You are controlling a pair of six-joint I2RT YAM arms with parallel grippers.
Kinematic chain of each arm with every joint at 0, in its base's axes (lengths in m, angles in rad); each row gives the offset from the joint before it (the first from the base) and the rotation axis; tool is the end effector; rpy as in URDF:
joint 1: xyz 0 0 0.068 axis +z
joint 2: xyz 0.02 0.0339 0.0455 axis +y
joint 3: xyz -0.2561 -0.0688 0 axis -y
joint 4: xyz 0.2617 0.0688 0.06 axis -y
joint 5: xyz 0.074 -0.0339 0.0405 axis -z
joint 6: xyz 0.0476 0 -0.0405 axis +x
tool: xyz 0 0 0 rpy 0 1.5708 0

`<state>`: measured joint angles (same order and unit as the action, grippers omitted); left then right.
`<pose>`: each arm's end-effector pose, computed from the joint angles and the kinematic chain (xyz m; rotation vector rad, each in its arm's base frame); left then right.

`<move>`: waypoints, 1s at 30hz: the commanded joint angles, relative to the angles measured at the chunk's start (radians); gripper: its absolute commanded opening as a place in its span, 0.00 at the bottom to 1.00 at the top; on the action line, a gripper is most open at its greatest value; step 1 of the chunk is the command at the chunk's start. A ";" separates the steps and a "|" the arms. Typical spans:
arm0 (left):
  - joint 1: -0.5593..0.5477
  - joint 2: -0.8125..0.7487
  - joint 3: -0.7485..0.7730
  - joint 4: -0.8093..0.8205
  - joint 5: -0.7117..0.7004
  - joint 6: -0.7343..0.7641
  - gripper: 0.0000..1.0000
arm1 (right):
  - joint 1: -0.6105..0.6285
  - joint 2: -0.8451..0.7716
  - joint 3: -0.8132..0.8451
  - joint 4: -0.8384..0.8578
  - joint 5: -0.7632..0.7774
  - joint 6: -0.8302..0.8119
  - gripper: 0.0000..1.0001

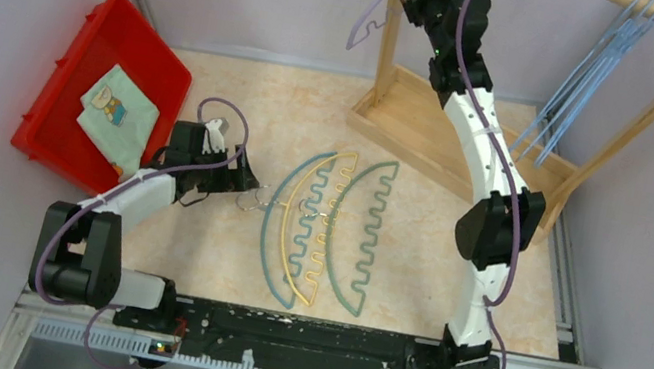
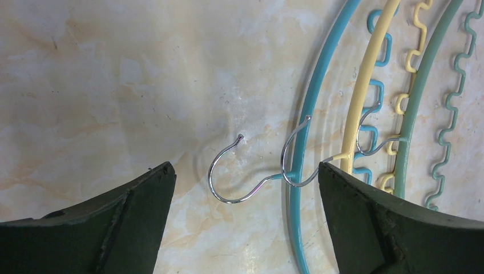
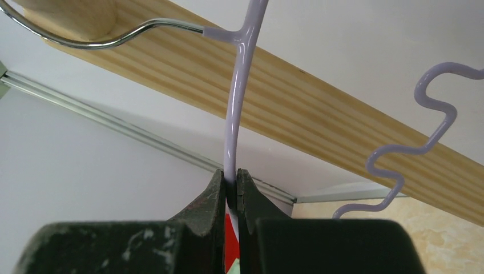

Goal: Organize the hangers

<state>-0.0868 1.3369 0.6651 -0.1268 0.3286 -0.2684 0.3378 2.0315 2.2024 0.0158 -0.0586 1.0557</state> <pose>0.2835 -0.0401 0.1614 -0.0561 2.3848 -0.5593 0.4717 0.1687 0.4691 0.4747 1.4155 1.1888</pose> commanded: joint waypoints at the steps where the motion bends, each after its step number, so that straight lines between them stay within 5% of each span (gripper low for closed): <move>1: 0.007 0.001 0.005 0.011 -0.002 0.011 1.00 | -0.016 -0.084 -0.073 0.020 0.040 0.020 0.07; 10: 0.006 -0.006 0.005 0.011 -0.003 0.009 1.00 | -0.016 -0.204 -0.170 -0.012 0.088 -0.049 0.33; 17: 0.007 -0.016 0.002 0.008 -0.013 0.010 1.00 | -0.001 -0.331 -0.248 -0.042 0.106 -0.169 0.64; 24: 0.007 -0.012 0.003 0.013 -0.017 0.008 1.00 | 0.050 -0.494 -0.378 -0.158 0.093 -0.313 0.67; 30: 0.007 -0.014 0.003 0.011 -0.016 0.009 1.00 | 0.287 -0.637 -0.547 -0.403 0.269 -0.548 0.68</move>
<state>-0.0868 1.3369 0.6651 -0.1268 0.3149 -0.2684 0.4648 1.4799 1.7306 -0.2001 0.0944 0.7059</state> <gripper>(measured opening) 0.997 0.674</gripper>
